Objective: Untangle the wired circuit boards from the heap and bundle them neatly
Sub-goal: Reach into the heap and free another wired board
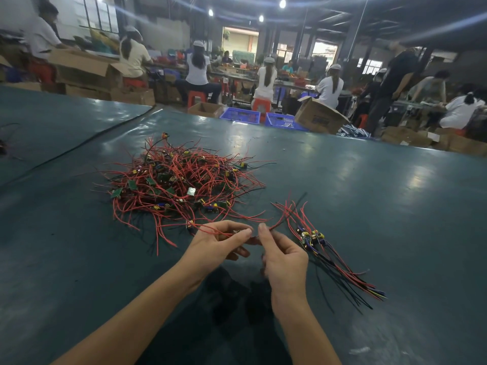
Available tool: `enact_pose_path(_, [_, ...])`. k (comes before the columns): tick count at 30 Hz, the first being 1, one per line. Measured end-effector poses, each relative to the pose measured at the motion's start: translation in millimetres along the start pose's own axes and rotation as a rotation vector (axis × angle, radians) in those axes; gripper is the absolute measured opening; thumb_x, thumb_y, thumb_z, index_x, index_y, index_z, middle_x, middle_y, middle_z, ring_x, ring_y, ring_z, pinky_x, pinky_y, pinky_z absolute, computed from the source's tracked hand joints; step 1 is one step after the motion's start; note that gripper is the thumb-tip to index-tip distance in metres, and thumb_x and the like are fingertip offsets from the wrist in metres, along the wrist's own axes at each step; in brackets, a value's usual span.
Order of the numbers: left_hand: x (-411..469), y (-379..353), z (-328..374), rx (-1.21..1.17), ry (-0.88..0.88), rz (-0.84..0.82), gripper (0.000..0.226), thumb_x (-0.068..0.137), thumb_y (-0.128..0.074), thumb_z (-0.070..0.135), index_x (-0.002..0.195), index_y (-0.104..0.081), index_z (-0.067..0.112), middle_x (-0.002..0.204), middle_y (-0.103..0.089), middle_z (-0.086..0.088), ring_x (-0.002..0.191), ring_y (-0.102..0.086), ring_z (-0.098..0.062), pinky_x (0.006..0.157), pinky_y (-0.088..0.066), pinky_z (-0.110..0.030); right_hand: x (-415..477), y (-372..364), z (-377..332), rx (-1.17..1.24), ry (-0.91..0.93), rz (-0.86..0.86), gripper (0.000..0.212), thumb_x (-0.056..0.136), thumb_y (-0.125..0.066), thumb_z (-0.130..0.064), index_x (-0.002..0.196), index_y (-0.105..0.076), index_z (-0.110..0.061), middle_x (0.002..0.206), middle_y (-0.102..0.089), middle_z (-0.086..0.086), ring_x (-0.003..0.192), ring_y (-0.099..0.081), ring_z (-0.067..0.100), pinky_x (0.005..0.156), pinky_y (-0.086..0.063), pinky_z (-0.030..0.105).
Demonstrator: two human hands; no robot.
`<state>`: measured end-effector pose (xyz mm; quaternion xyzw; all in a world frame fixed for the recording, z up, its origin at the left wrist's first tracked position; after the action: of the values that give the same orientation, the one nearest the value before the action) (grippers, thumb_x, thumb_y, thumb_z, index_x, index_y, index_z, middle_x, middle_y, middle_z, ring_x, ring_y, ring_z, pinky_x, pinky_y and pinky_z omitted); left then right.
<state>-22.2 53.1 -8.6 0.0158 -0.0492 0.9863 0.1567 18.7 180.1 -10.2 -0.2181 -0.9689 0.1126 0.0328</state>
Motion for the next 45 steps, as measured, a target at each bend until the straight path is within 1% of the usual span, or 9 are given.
enact_pose_path(6, [1, 1, 0, 0.059, -0.042, 0.008, 0.007, 0.086, -0.070, 0.015, 0.090, -0.075, 0.017, 0.086, -0.076, -0.004, 0.077, -0.073, -0.015, 0.065, -0.054, -0.018, -3, -5, 6, -0.070, -0.044, -0.009, 0.025, 0.094, -0.064, -0.021, 0.074, -0.080, -0.022, 0.074, -0.075, 0.007, 0.078, -0.070, 0.026, 0.077, -0.056, 0.041])
enact_pose_path(8, [1, 0, -1, 0.011, -0.020, 0.010, 0.006, 0.087, -0.069, 0.015, 0.090, -0.074, 0.015, 0.087, -0.076, -0.006, 0.077, -0.073, -0.016, 0.064, -0.054, -0.018, 1, -3, 8, 0.007, -0.138, 0.024, 0.026, 0.094, -0.064, -0.021, 0.074, -0.080, -0.019, 0.069, -0.073, 0.005, 0.067, -0.069, 0.022, 0.064, -0.058, 0.035])
enact_pose_path(11, [2, -1, 1, -0.092, 0.015, -0.006, 0.013, 0.082, -0.069, 0.019, 0.090, -0.072, 0.009, 0.086, -0.075, -0.014, 0.073, -0.072, -0.018, 0.061, -0.054, -0.019, 11, 7, 7, 0.114, -0.228, 0.143, 0.023, 0.094, -0.064, -0.020, 0.076, -0.077, -0.015, 0.055, -0.052, -0.008, 0.036, -0.034, 0.003, 0.033, -0.026, 0.017])
enact_pose_path(17, [4, 9, 10, -0.181, 0.032, -0.021, 0.019, 0.071, -0.073, 0.028, 0.081, -0.075, 0.011, 0.086, -0.074, -0.020, 0.069, -0.071, -0.019, 0.057, -0.054, -0.019, 29, 34, -5, 0.334, -0.171, 0.258, 0.022, 0.097, -0.058, -0.018, 0.081, -0.072, -0.012, 0.067, -0.048, -0.003, 0.034, -0.021, 0.002, 0.031, -0.015, 0.015])
enact_pose_path(23, [5, 11, 8, -0.236, 0.019, 0.043, 0.024, 0.070, -0.075, 0.026, 0.086, -0.073, 0.009, 0.086, -0.074, -0.019, 0.070, -0.072, -0.019, 0.059, -0.055, -0.019, 20, 21, 7, 0.119, -0.152, 0.194, 0.027, 0.089, -0.070, -0.031, 0.067, -0.073, -0.015, 0.055, -0.049, -0.009, 0.035, -0.027, 0.002, 0.032, -0.022, 0.016])
enact_pose_path(29, [2, 2, 3, -0.107, 0.015, -0.050, 0.031, 0.069, -0.077, 0.031, 0.091, -0.075, 0.010, 0.089, -0.075, -0.016, 0.078, -0.073, -0.022, 0.062, -0.054, -0.021, 5, -9, 14, -0.014, -0.074, -0.010, 0.023, 0.088, -0.071, -0.024, 0.067, -0.079, -0.020, 0.070, -0.073, 0.005, 0.069, -0.066, 0.019, 0.075, -0.055, 0.040])
enact_pose_path(31, [2, 2, 2, -0.144, 0.031, -0.046, 0.029, 0.068, -0.076, 0.031, 0.088, -0.075, 0.010, 0.089, -0.075, -0.017, 0.075, -0.073, -0.021, 0.060, -0.054, -0.020, 9, -2, 12, 0.002, -0.106, 0.065, 0.026, 0.089, -0.071, -0.025, 0.064, -0.078, -0.020, 0.060, -0.064, 0.000, 0.056, -0.057, 0.015, 0.057, -0.052, 0.034])
enact_pose_path(34, [4, 5, 6, -0.188, 0.033, -0.018, 0.026, 0.067, -0.076, 0.030, 0.082, -0.075, 0.010, 0.086, -0.074, -0.020, 0.070, -0.072, -0.019, 0.057, -0.054, -0.018, 20, 18, 4, 0.143, -0.160, 0.229, 0.028, 0.090, -0.069, -0.027, 0.065, -0.076, -0.016, 0.052, -0.045, -0.009, 0.035, -0.030, 0.002, 0.033, -0.024, 0.016])
enact_pose_path(45, [11, 14, -1, -0.500, 0.132, 0.066, 0.024, 0.056, -0.084, 0.033, 0.072, -0.079, 0.017, 0.087, -0.075, -0.013, 0.065, -0.071, -0.011, 0.054, -0.055, -0.018, 19, 28, -6, 0.223, -0.054, 0.228, 0.025, 0.091, -0.068, -0.028, 0.070, -0.079, -0.019, 0.056, -0.047, -0.006, 0.040, -0.026, 0.004, 0.035, -0.023, 0.016])
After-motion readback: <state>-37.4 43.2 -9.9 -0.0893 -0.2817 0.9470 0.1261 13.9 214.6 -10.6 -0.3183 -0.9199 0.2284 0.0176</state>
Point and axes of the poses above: each hand's wrist, its own x-axis towards the middle knuckle, its own y-axis out of the back of the hand, z = x × y, the point moved 4 cm from there along x, towards the middle knuckle
